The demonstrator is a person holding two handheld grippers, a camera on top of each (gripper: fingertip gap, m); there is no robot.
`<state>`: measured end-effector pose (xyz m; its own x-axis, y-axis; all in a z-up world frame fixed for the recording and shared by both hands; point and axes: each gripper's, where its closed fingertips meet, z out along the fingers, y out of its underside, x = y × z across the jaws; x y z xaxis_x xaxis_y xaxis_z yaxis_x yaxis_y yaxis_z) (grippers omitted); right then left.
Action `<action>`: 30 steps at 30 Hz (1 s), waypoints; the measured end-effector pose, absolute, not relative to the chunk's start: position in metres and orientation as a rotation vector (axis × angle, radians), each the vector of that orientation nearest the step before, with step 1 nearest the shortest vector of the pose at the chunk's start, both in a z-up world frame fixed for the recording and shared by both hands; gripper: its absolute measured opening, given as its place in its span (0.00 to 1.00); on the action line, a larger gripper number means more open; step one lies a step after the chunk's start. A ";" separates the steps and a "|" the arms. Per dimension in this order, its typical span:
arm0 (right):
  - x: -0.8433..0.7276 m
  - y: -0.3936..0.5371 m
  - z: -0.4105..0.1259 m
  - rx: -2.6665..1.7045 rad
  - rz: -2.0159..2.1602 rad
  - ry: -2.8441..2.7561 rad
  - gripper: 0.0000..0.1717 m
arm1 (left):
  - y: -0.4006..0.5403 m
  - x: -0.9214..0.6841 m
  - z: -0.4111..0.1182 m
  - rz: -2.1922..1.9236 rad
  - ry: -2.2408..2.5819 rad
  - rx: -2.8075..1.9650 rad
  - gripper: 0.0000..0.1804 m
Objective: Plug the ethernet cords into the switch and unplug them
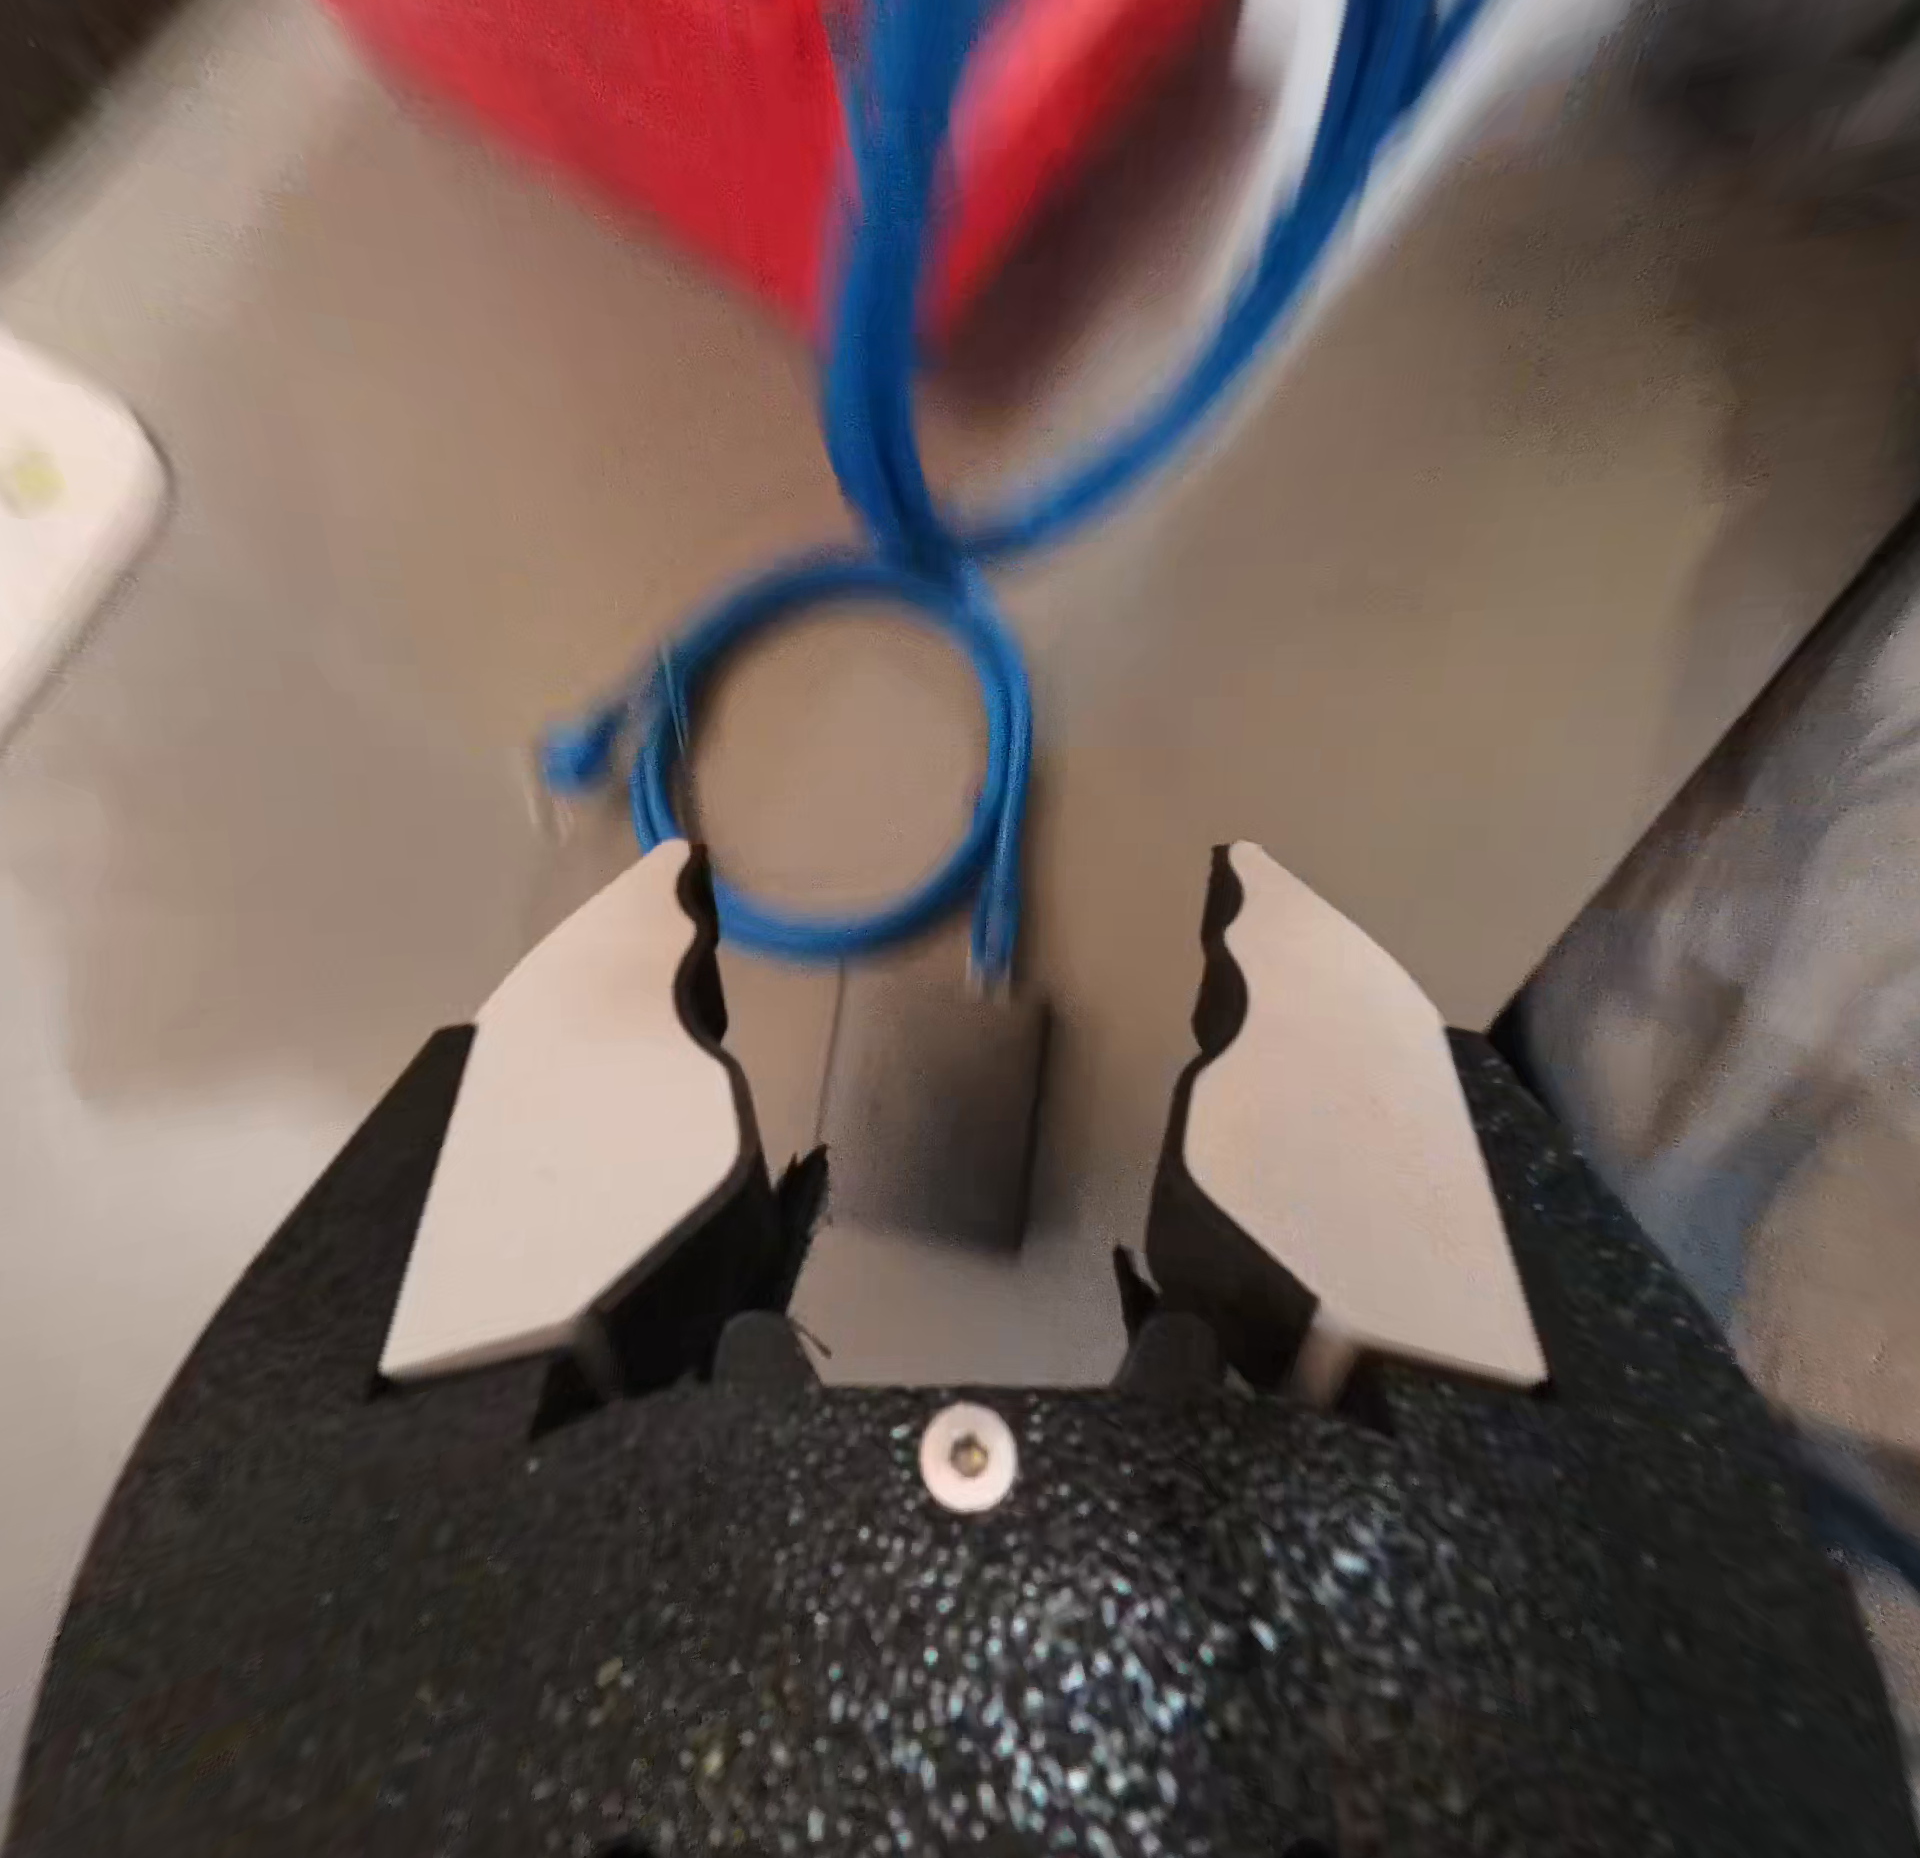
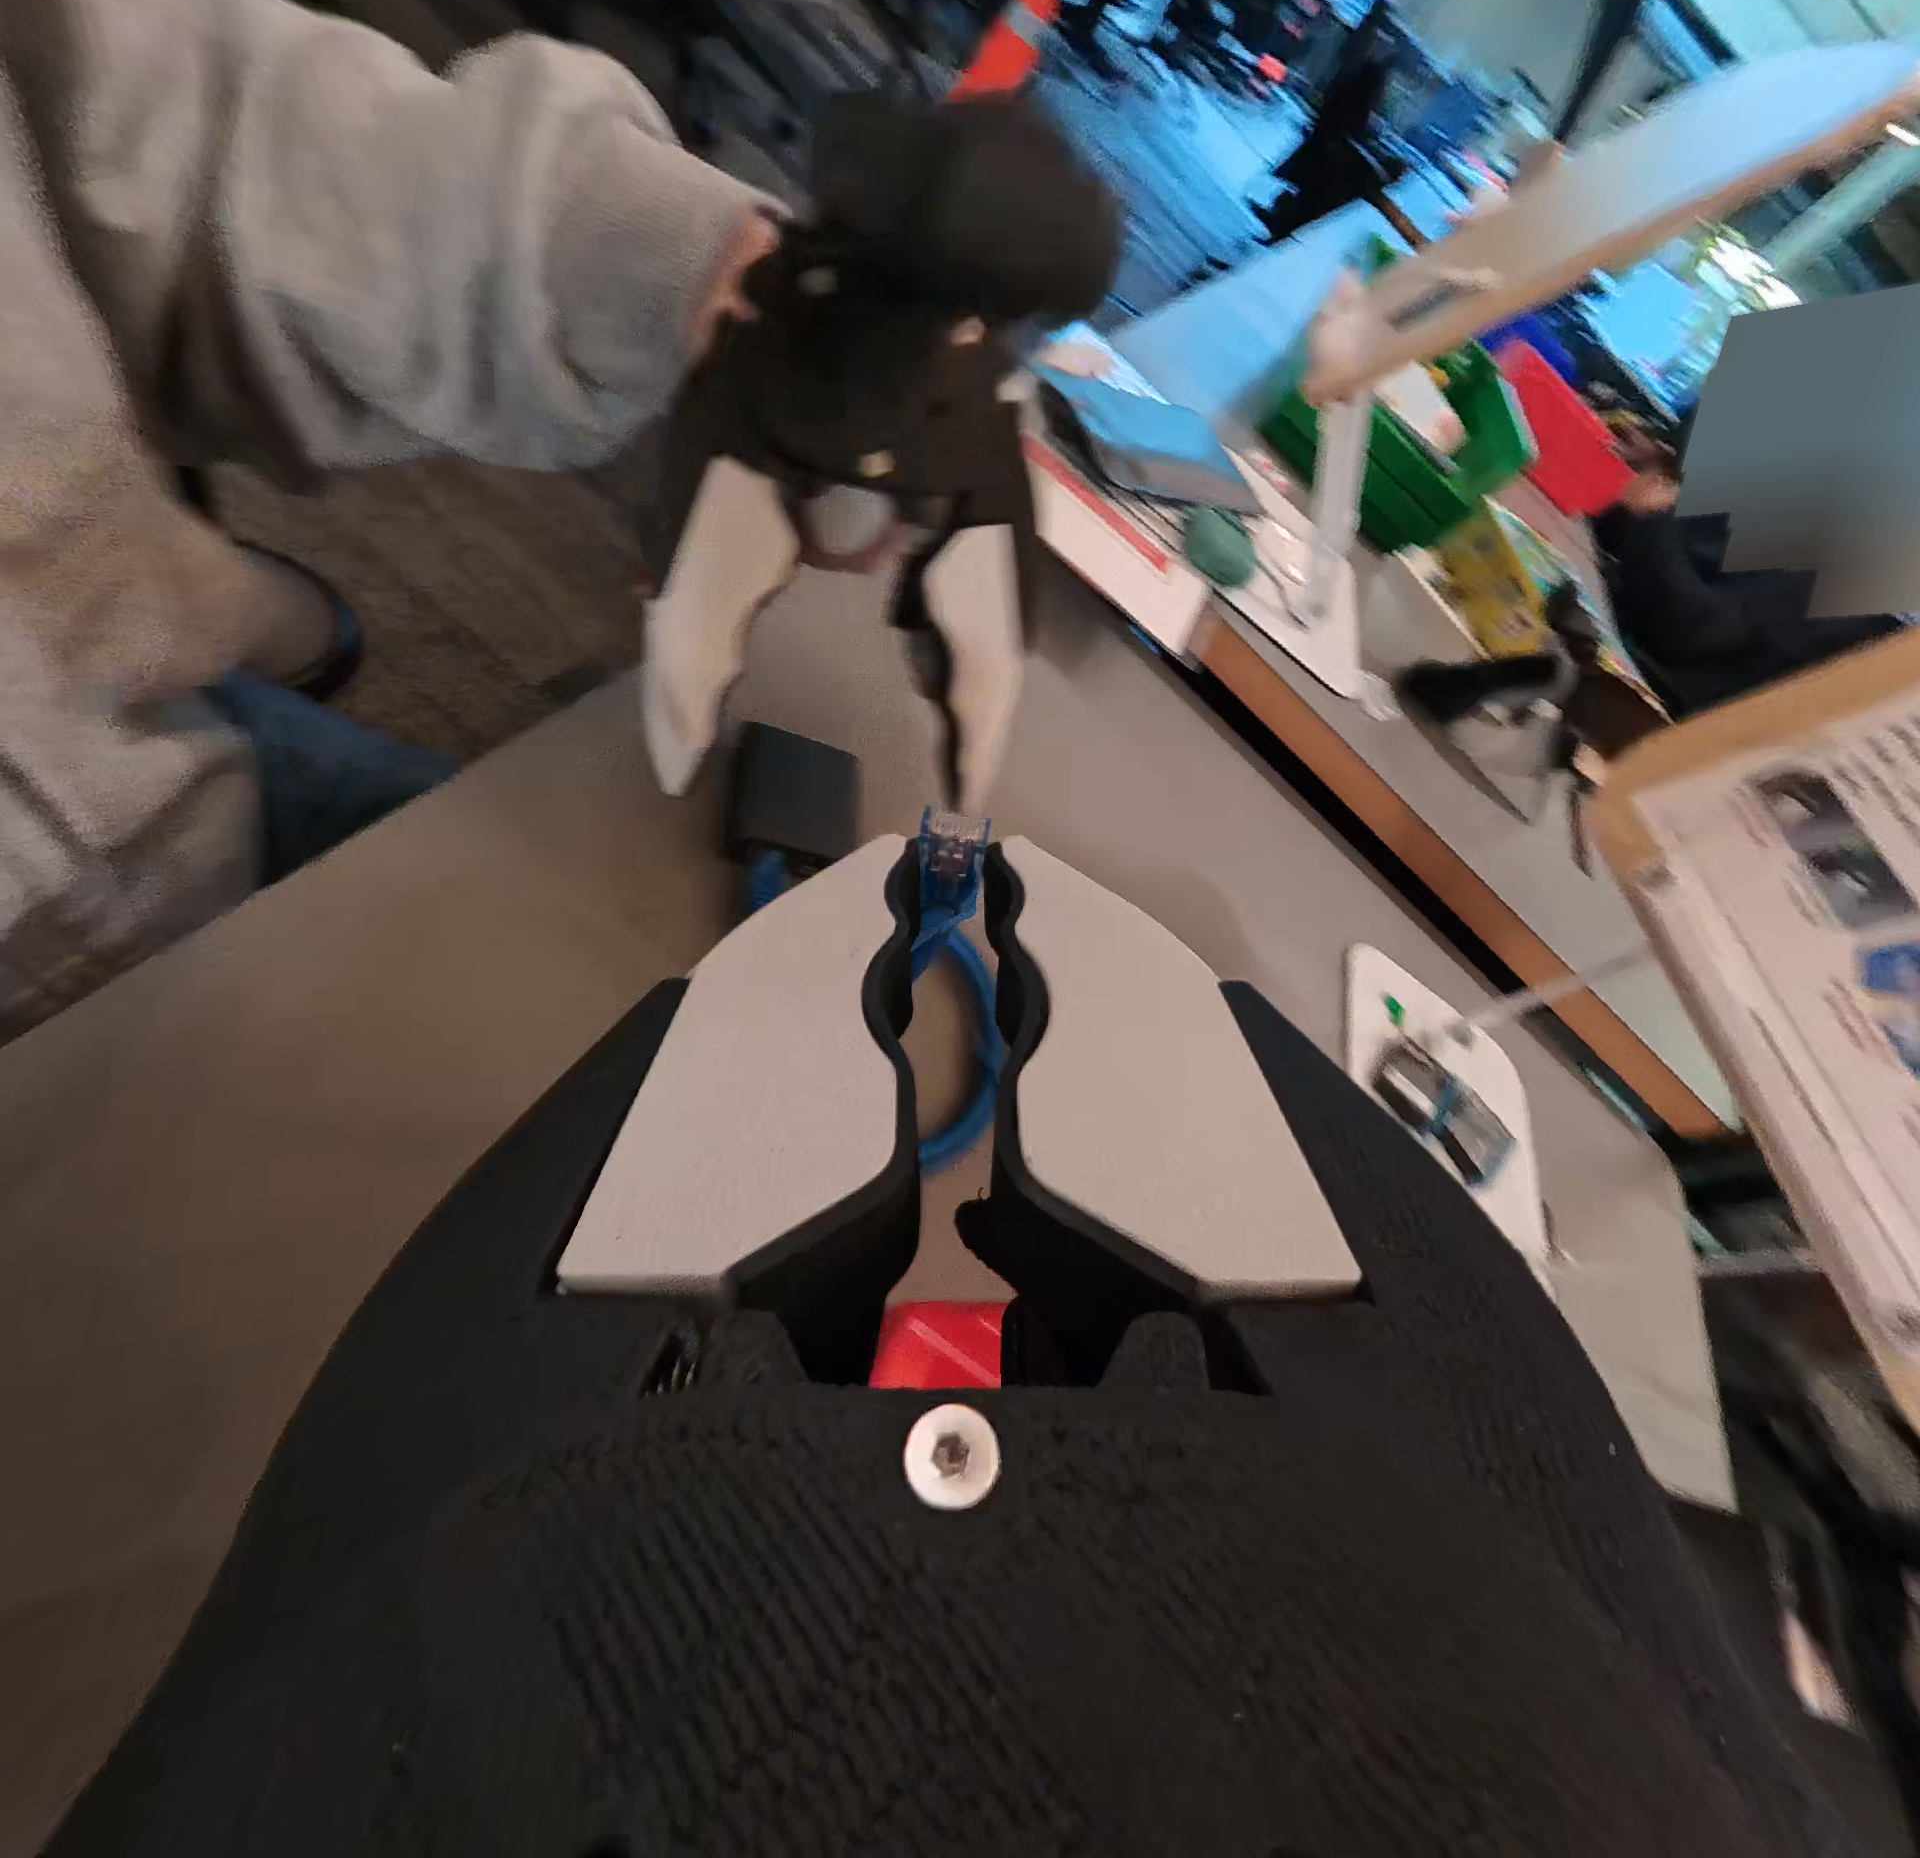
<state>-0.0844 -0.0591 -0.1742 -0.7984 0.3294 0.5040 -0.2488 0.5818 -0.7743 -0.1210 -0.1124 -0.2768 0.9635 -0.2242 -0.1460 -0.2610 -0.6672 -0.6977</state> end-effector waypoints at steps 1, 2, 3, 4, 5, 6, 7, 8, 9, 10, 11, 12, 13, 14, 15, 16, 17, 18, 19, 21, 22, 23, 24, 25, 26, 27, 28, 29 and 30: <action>-0.077 -0.064 -0.176 -0.011 1.239 -2.215 0.06 | -0.097 -0.111 -0.251 0.038 0.342 -2.170 0.47; -0.070 -0.068 -0.178 0.026 1.272 -2.239 0.06 | -0.086 -0.101 -0.229 0.003 0.346 -2.042 0.43; -0.065 -0.070 -0.179 0.051 1.297 -2.258 0.06 | -0.079 -0.091 -0.213 -0.040 0.365 -1.954 0.43; -0.062 -0.072 -0.179 0.067 1.314 -2.268 0.06 | -0.075 -0.081 -0.203 -0.089 0.392 -1.897 0.41; -0.059 -0.073 -0.179 0.079 1.328 -2.272 0.06 | -0.073 -0.070 -0.196 -0.160 0.426 -1.863 0.38; -0.057 -0.073 -0.179 0.089 1.344 -2.277 0.06 | -0.072 -0.063 -0.193 -0.218 0.446 -1.848 0.35; -0.054 -0.074 -0.178 0.098 1.361 -2.280 0.06 | -0.071 -0.058 -0.194 -0.255 0.466 -1.853 0.32; -0.052 -0.074 -0.177 0.105 1.377 -2.281 0.06 | -0.070 -0.056 -0.197 -0.260 0.482 -1.868 0.30; -0.051 -0.074 -0.177 0.111 1.390 -2.281 0.06 | -0.068 -0.055 -0.202 -0.248 0.498 -1.886 0.26; -0.049 -0.074 -0.176 0.113 1.398 -2.281 0.06 | -0.067 -0.054 -0.205 -0.236 0.515 -1.898 0.23; -0.049 -0.074 -0.175 0.112 1.401 -2.279 0.06 | -0.067 -0.051 -0.208 -0.243 0.540 -1.901 0.19; -0.049 -0.074 -0.175 0.111 1.404 -2.276 0.06 | -0.067 -0.048 -0.208 -0.244 0.555 -1.889 0.13; -0.050 -0.074 -0.174 0.108 1.404 -2.270 0.06 | -0.064 -0.050 -0.207 -0.214 0.538 -1.871 0.09; -0.053 -0.073 -0.173 0.094 1.395 -2.253 0.06 | -0.062 -0.053 -0.205 -0.181 0.516 -1.856 0.08; -0.056 -0.072 -0.171 0.079 1.389 -2.227 0.06 | -0.059 -0.058 -0.204 -0.148 0.491 -1.836 0.07; -0.062 -0.071 -0.166 0.051 1.390 -2.172 0.06 | -0.058 -0.064 -0.199 -0.105 0.461 -1.792 0.06; -0.069 -0.068 -0.157 0.017 1.400 -2.095 0.08 | -0.058 -0.069 -0.194 -0.071 0.434 -1.737 0.05; -0.074 -0.065 -0.147 -0.012 1.422 -2.014 0.14 | -0.060 -0.074 -0.187 -0.050 0.410 -1.681 0.05; -0.078 -0.061 -0.137 -0.036 1.449 -1.936 0.17 | -0.063 -0.078 -0.180 -0.024 0.385 -1.617 0.05; -0.078 -0.049 -0.114 -0.066 1.529 -1.792 0.19 | -0.072 -0.084 -0.165 0.026 0.354 -1.476 0.05; -0.075 -0.044 -0.104 -0.069 1.589 -1.734 0.19 | -0.078 -0.087 -0.158 0.049 0.337 -1.411 0.05; -0.070 -0.039 -0.095 -0.078 1.662 -1.688 0.19 | -0.083 -0.089 -0.151 0.058 0.316 -1.347 0.05; -0.066 -0.035 -0.088 -0.089 1.745 -1.661 0.19 | -0.089 -0.091 -0.144 0.056 0.297 -1.284 0.05; -0.061 -0.031 -0.083 -0.096 1.833 -1.648 0.19 | -0.095 -0.094 -0.137 0.056 0.270 -1.228 0.05; -0.056 -0.029 -0.080 -0.101 1.916 -1.642 0.19 | -0.100 -0.099 -0.132 0.062 0.238 -1.184 0.05; -0.053 -0.028 -0.078 -0.104 1.983 -1.643 0.19 | -0.105 -0.102 -0.128 0.067 0.218 -1.152 0.05; -0.052 -0.028 -0.078 -0.108 2.021 -1.650 0.19 | -0.108 -0.105 -0.125 0.071 0.203 -1.122 0.05; -0.053 -0.029 -0.080 -0.118 2.027 -1.659 0.19 | -0.111 -0.105 -0.122 0.059 0.199 -1.093 0.05; -0.056 -0.032 -0.083 -0.130 2.013 -1.674 0.19 | -0.113 -0.105 -0.119 0.043 0.196 -1.066 0.05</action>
<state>-0.0558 -0.0317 -0.0833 -0.8631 0.4408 0.2465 -0.3228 -0.1062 -0.9405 -0.1052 -0.1130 -0.1188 0.9818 -0.0590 -0.1806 -0.1299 0.4847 -0.8650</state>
